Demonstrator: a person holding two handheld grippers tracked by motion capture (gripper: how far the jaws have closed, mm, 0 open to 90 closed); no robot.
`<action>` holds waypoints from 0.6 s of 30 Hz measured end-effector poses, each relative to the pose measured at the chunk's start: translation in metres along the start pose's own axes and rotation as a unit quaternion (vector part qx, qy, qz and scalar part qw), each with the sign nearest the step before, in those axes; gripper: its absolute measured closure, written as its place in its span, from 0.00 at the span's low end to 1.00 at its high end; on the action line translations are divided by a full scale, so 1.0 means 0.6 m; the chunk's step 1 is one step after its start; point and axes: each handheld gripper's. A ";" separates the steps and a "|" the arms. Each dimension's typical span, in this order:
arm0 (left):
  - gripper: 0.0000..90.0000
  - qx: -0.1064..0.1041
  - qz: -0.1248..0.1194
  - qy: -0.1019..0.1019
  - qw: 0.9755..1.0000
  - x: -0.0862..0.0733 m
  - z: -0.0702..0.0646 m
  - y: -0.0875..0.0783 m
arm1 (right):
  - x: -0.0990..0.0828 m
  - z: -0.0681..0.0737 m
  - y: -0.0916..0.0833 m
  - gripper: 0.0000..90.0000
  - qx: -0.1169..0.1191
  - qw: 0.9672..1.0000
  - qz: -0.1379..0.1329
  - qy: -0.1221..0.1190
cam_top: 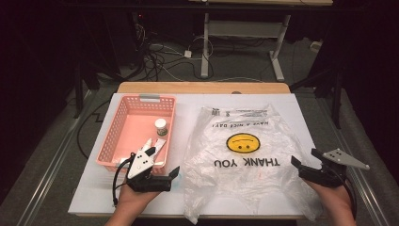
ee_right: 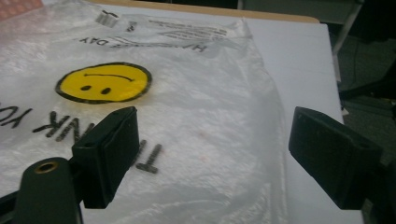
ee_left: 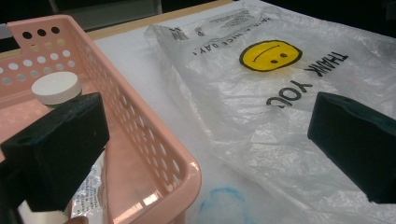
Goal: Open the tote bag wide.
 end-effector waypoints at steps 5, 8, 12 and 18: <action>0.00 0.000 0.002 -0.001 1.000 0.000 0.001 0.000 | -0.008 -0.025 0.001 0.25 -0.011 1.000 0.017 0.021; 0.00 0.000 0.003 -0.002 1.000 0.000 0.001 0.001 | -0.013 -0.036 0.002 0.29 -0.016 0.999 0.026 0.035; 0.00 -0.001 0.005 -0.002 1.000 -0.001 0.000 0.003 | -0.022 -0.053 0.007 0.35 -0.022 0.998 0.037 0.040; 0.00 -0.002 0.009 0.001 1.000 -0.001 -0.001 0.004 | -0.033 -0.066 0.014 0.45 -0.015 0.996 0.061 0.060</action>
Point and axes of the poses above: each handheld gripper's, and its own axes: y roughly forward along the jaws, x roughly out of its top, z roughly to its left, and after that the axes turned 11 degrees about -x, right-handed
